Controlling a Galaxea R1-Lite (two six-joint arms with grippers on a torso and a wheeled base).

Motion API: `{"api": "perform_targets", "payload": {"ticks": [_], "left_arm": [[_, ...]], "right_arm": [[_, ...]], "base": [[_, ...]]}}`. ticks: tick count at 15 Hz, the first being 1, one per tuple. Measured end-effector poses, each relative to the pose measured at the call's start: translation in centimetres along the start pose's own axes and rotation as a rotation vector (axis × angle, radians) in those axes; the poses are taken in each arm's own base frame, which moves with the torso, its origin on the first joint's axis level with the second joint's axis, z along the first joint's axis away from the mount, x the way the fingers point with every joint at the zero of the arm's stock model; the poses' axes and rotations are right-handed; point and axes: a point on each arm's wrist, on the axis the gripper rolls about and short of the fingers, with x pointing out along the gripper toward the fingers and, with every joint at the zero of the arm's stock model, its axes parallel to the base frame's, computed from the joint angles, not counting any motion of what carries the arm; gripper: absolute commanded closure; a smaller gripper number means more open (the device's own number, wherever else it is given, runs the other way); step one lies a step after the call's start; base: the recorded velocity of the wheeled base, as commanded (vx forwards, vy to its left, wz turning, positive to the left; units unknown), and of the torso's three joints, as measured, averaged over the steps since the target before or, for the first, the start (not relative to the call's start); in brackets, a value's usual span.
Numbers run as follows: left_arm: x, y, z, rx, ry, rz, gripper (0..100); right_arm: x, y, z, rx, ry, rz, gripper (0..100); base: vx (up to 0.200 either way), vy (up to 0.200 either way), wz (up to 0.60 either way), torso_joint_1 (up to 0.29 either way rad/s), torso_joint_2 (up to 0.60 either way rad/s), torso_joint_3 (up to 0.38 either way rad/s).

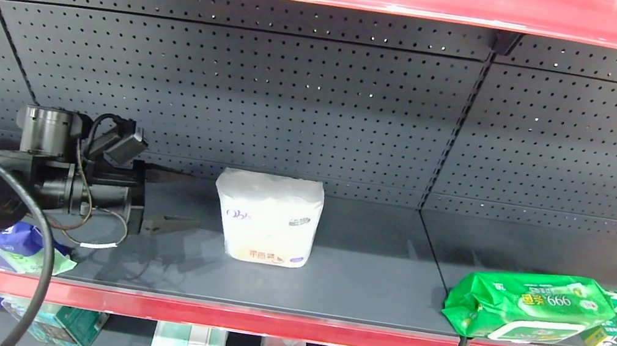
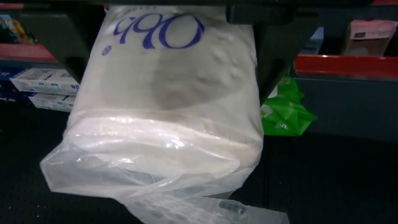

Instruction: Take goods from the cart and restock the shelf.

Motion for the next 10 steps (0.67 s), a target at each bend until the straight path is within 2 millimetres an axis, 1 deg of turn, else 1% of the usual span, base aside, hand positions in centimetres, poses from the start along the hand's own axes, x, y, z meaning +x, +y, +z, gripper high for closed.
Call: {"api": "perform_targets", "payload": {"ticks": [3,7,10], "left_arm": [[1.6,0.7,-0.1,0.012,-0.003,-0.029,0],[3.0,2.2,-0.4,0.026,-0.01,-0.035,0],[4.2,3.2,-0.4,0.068,-0.027,-0.055,0]], "right_arm": [[0.0,0.0,0.0,0.0,0.0,-0.001,100],[0.0,0.0,-0.1,-0.005,0.002,-0.001,100],[0.0,0.0,0.0,-0.016,0.0,0.001,100]], "base": [[0.0,0.0,0.0,0.0,0.0,0.0],[0.0,0.0,0.0,0.0,0.0,0.0],[0.0,0.0,0.0,0.0,0.0,0.0]]}}
